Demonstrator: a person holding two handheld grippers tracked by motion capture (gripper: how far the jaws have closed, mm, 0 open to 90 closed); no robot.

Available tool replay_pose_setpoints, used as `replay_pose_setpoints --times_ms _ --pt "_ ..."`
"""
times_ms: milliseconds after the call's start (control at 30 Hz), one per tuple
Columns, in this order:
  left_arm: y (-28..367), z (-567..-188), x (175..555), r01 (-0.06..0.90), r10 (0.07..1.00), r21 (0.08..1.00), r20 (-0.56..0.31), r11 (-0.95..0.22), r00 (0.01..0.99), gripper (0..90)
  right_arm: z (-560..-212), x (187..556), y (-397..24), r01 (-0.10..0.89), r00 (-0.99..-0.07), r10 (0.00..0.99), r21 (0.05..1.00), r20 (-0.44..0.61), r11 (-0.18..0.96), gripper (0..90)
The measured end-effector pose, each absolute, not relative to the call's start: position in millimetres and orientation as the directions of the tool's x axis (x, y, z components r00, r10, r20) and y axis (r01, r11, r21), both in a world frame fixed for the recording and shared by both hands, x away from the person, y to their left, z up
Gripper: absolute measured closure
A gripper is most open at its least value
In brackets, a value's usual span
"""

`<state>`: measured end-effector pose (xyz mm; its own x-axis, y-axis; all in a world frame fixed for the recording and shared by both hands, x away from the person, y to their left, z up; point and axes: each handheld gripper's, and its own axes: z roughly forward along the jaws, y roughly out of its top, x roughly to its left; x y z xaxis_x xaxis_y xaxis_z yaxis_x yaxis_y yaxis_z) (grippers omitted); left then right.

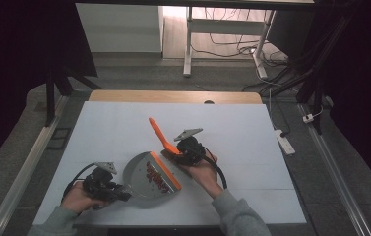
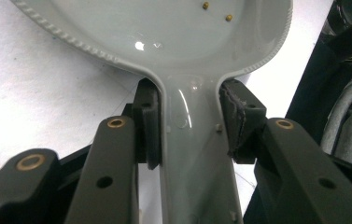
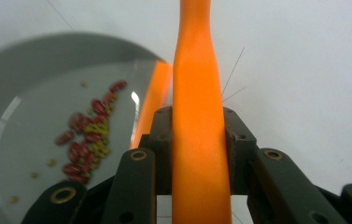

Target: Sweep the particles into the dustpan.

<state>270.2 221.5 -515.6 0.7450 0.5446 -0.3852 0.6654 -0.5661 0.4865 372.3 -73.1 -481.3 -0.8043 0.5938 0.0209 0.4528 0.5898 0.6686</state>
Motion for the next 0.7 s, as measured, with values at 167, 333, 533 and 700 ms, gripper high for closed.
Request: replay_pose_setpoints --times_ms 167,333,533,700 --pt "220.7 -516.1 270.5 0.667 0.546 0.484 -0.385 -0.567 0.744 62.0 -487.3 368.7 -62.4 0.458 -0.817 0.574 0.671 0.057 0.583 70.8" --pt "221.0 -516.2 270.7 0.665 0.545 0.483 -0.384 -0.569 0.745 61.9 -487.1 358.3 -51.2 0.474 -0.825 0.547 0.705 0.145 0.528 70.8" --pt "221.1 -516.7 270.6 0.667 0.545 0.485 -0.387 -0.565 0.743 61.9 -473.8 351.6 -42.5 0.436 -0.854 0.497 0.738 0.157 0.516 70.8" --pt "221.1 -516.3 270.5 0.667 0.545 0.485 -0.386 -0.566 0.744 62.0 -462.7 361.4 -57.3 0.421 -0.825 0.558 0.757 0.090 0.500 70.8"
